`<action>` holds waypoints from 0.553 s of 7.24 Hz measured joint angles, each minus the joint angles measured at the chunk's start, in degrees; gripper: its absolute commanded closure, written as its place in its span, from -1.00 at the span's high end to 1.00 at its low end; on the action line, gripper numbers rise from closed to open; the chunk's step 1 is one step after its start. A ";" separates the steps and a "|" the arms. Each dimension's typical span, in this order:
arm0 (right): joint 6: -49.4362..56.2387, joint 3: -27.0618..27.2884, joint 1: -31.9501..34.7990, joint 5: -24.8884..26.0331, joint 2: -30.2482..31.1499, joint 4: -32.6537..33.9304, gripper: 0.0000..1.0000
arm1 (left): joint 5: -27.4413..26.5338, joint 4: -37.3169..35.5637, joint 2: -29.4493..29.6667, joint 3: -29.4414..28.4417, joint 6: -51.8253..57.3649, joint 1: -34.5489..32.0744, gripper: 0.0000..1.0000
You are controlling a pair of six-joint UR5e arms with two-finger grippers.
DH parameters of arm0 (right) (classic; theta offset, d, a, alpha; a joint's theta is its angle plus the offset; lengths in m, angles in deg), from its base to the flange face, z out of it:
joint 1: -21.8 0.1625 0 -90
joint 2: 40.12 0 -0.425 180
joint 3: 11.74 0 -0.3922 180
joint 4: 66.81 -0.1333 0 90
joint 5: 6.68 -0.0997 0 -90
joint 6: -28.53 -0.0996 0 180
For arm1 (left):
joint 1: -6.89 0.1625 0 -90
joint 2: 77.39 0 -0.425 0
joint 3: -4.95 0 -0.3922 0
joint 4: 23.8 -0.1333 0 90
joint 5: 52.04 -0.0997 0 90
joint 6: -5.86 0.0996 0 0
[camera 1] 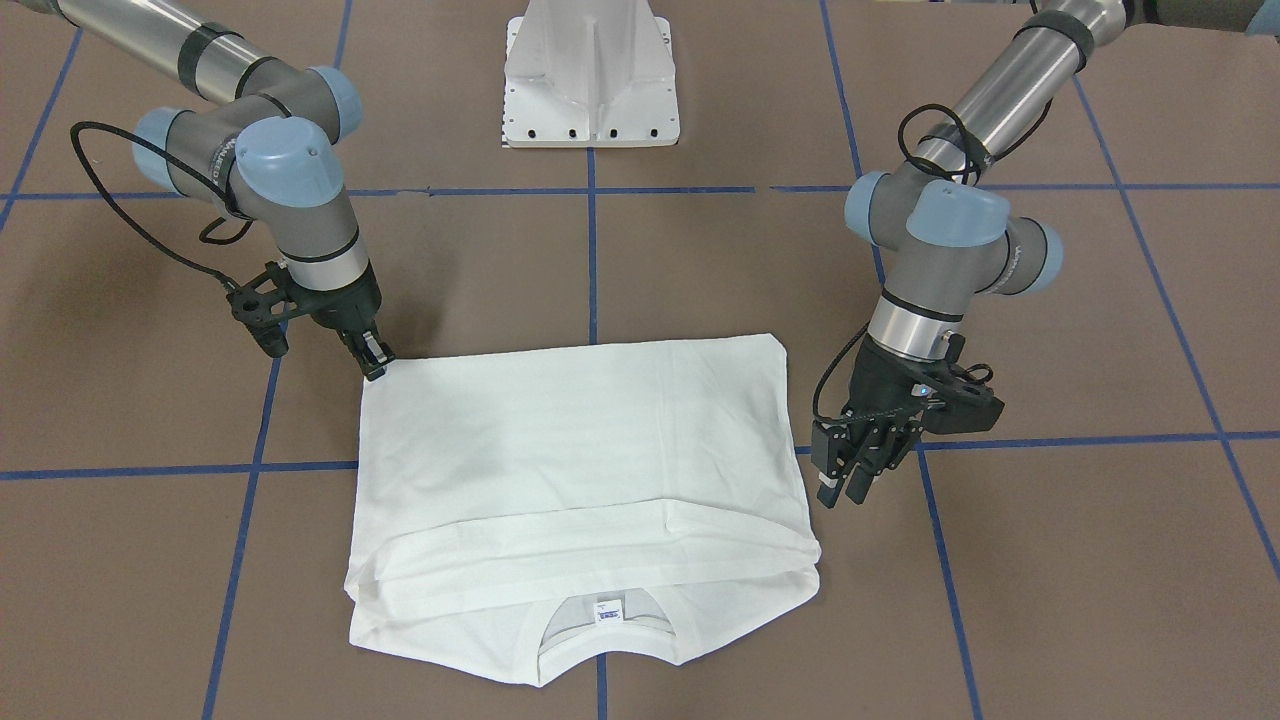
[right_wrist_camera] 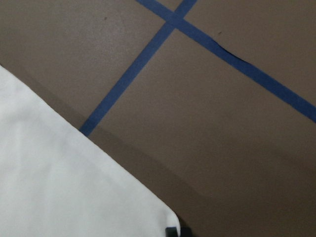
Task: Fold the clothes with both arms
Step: 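Drag the shirt's side edge toward the robot with the right gripper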
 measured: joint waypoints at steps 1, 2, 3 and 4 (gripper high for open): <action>-0.06 2.94 0.07 -1.60 1.36 0.34 -1.00 | 0.10 -0.04 -0.02 0.53 0.00 0.00 -0.04; -0.16 7.94 -0.15 -3.67 4.23 1.41 -1.00 | 0.32 -0.23 -0.03 1.91 -0.02 0.03 -0.04; -0.26 14.56 -1.75 -6.18 7.46 5.05 -1.00 | 1.45 -0.56 -0.19 4.48 -0.15 0.14 -0.04; -0.43 20.46 -5.20 -8.24 9.32 10.31 -1.00 | 4.09 -0.76 -0.97 7.77 -0.34 0.24 -0.03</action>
